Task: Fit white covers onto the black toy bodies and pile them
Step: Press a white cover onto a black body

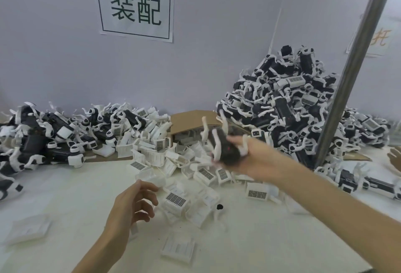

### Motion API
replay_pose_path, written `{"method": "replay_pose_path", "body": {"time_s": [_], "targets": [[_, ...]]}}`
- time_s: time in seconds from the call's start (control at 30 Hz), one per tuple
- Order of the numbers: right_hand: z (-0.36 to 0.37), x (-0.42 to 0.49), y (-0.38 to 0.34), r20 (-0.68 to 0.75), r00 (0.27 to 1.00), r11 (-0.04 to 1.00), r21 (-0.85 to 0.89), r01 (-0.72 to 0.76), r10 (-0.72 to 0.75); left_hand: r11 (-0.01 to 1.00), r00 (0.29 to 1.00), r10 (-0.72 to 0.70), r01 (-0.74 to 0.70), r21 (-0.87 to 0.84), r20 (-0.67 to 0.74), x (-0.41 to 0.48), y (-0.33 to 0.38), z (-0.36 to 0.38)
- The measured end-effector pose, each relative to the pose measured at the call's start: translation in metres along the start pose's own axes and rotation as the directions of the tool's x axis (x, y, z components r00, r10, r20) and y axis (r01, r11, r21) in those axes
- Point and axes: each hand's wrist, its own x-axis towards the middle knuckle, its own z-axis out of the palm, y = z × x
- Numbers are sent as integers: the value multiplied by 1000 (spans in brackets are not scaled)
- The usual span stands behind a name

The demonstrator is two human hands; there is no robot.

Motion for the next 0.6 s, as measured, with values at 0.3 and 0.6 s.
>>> {"method": "replay_pose_path", "body": {"time_s": [0.3, 0.6], "targets": [[2, 65, -167, -385, 608, 665, -666, 338, -694, 999, 999, -32, 32, -14, -38, -1, 4, 1], [14, 72, 117, 128, 905, 478, -814, 329, -405, 1000, 999, -11, 10, -8, -39, 2, 0, -1]]}}
